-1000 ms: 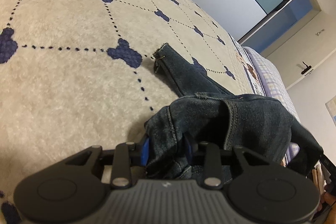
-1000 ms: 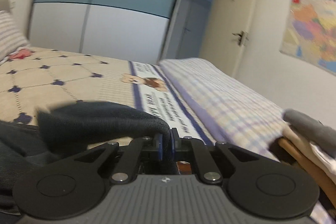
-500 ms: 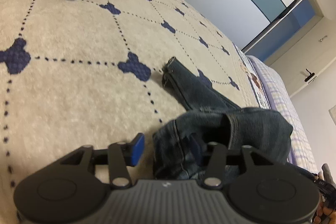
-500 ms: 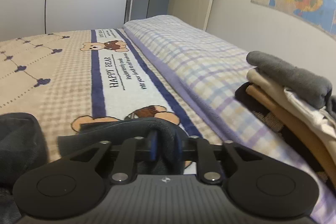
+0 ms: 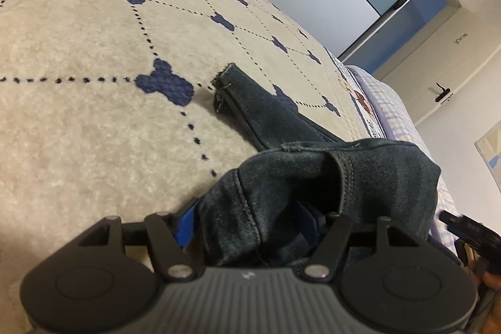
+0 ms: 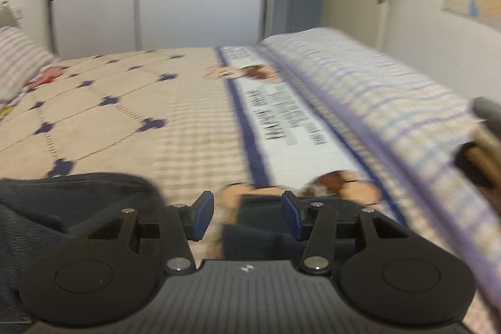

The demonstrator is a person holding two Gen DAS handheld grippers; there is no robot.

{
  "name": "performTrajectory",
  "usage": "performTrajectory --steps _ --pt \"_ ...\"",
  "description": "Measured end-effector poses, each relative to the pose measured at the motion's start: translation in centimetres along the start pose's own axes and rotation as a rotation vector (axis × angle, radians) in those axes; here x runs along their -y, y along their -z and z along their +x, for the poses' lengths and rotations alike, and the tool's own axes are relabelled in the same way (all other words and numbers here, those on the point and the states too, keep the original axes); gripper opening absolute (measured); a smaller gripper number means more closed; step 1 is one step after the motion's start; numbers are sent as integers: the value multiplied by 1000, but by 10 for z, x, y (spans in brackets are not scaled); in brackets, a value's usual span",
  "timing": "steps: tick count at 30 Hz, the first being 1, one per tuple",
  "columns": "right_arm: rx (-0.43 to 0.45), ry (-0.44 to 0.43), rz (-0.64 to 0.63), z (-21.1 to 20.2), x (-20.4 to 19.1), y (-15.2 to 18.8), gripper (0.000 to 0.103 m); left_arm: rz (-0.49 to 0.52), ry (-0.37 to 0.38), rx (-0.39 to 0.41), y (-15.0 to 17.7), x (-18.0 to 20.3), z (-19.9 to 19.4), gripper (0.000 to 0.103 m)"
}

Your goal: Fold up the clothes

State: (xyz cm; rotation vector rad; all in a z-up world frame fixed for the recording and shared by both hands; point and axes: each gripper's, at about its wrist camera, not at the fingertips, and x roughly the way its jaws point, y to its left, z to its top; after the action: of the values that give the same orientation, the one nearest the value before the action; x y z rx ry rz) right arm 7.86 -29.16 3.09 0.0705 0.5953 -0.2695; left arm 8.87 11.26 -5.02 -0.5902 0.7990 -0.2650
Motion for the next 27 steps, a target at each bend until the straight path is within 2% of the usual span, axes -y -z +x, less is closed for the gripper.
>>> performTrajectory --steps 3,10,16,18,20,21,22,23,27 --pt "-32 -81 -12 17 -15 -2 51 -13 7 -2 -1 -2 0 64" --pt "-108 -181 -13 55 -36 -1 51 -28 6 -5 -4 -4 5 61" --pt "-197 -260 73 83 -36 10 51 -33 -5 4 -5 -4 7 51" --pt "-207 -279 103 88 -35 14 51 -35 -11 10 -4 -3 6 44" --pt "-209 -297 128 89 -34 17 47 -34 -25 22 -4 -3 6 37" --pt "-208 -309 139 89 -33 18 37 -35 -32 28 -4 -2 5 35" --pt "-204 -317 148 88 -33 18 22 -39 -39 34 -3 -2 4 34" --pt "-200 -312 151 88 -33 18 16 -42 -46 41 -3 -1 4 33" --pt "-142 -310 205 78 -29 15 10 -29 -79 84 -3 4 -2 31"
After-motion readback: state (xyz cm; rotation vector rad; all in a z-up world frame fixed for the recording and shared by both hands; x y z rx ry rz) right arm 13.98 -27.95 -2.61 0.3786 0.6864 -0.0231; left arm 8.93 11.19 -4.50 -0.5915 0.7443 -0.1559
